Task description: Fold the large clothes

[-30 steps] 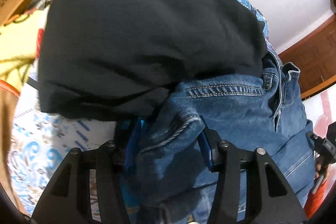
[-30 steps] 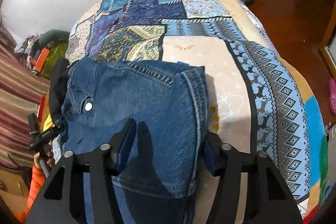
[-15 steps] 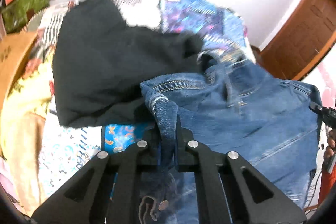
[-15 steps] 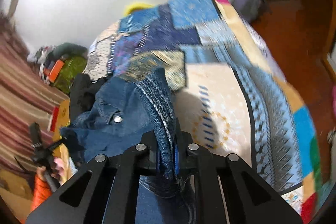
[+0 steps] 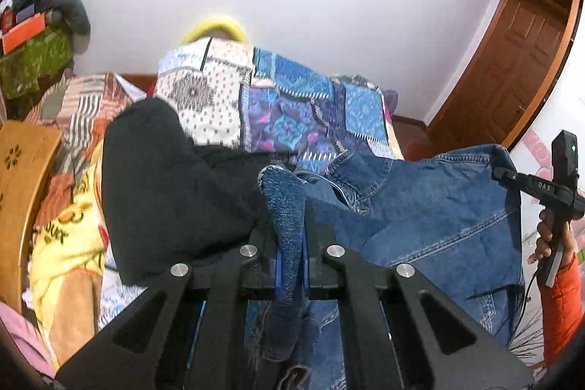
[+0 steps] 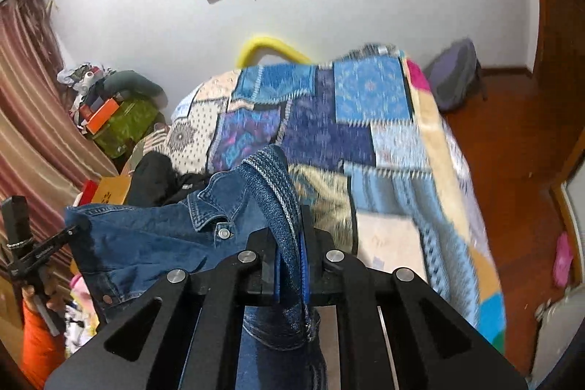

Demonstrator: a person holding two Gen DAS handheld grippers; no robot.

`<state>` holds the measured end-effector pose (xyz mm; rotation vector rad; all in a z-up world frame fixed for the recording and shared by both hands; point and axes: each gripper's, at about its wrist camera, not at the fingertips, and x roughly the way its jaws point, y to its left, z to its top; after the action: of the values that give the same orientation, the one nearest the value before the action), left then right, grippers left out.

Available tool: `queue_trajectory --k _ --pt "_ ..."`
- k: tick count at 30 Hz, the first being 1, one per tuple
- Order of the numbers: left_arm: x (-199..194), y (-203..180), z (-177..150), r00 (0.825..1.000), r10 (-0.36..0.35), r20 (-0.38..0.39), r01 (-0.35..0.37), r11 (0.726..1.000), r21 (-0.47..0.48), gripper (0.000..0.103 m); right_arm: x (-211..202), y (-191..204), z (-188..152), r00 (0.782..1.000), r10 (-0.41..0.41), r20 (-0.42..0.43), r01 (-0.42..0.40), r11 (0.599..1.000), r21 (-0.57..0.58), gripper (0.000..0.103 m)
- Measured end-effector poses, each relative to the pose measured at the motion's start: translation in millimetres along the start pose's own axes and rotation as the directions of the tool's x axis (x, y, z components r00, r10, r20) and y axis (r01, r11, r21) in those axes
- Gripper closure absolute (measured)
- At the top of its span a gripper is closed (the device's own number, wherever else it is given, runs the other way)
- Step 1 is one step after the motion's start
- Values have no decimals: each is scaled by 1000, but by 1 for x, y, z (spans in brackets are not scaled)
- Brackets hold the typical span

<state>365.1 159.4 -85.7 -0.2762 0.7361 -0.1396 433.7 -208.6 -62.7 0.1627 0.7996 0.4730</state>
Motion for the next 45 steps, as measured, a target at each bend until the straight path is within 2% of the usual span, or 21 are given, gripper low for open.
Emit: queue_trajectory --k 3,7,9,12,16,18,22,24,30,33,36,38,40,42,44,45 --pt "0 -10 0 997 17 69 -21 998 55 97 2 -7 7 1000 -4 31 4 1000 -2 96" --pt "19 -15 0 993 57 102 -69 991 115 97 20 -33 1 998 -52 24 52 998 27 96" --pt "40 -7 0 994 88 71 -95 990 108 97 32 -47 -4 997 -79 -6 79 996 51 96" --pt "73 21 0 988 155 7 -155 987 35 97 59 -78 -17 988 -129 -81 136 986 96 96" --pt "112 70 -10 987 135 -93 -144 984 -108 96 86 -112 -33 982 -114 -153 139 976 169 96" --pt "126 75 -17 981 149 -120 -162 981 -105 96 95 -116 -38 977 -122 -174 151 975 162 96" --pt "136 64 -26 971 211 -114 -216 976 -38 96 106 -106 -45 964 -184 -191 203 976 83 95" --pt "135 57 -26 963 247 -112 -247 969 11 96 103 -102 -45 962 -200 -185 214 975 59 91" --pt "114 43 -28 943 308 -125 -299 950 87 92 72 -91 -47 959 -230 -164 241 969 49 90" --pt "95 42 -29 944 307 -121 -300 951 73 92 55 -83 -49 961 -228 -158 238 970 43 86" --pt "76 40 -29 951 288 -109 -284 957 51 91 32 -72 -51 972 -191 -134 198 979 39 85" --pt "59 36 -29 953 287 -97 -283 957 57 87 13 -62 -52 977 -185 -108 188 982 20 84" --pt "45 30 -29 953 292 -84 -287 955 72 85 -4 -49 -53 979 -187 -85 186 982 -18 78" --pt "29 26 -30 952 298 -67 -293 953 77 77 -26 -33 -55 981 -187 -48 184 981 -67 53" --pt "11 23 -33 953 298 -50 -294 953 68 56 -45 -17 -60 982 -190 7 190 975 -113 44" --pt "0 21 -36 952 302 -40 -300 952 60 50 -55 -8 -63 982 -186 34 189 971 -143 44"
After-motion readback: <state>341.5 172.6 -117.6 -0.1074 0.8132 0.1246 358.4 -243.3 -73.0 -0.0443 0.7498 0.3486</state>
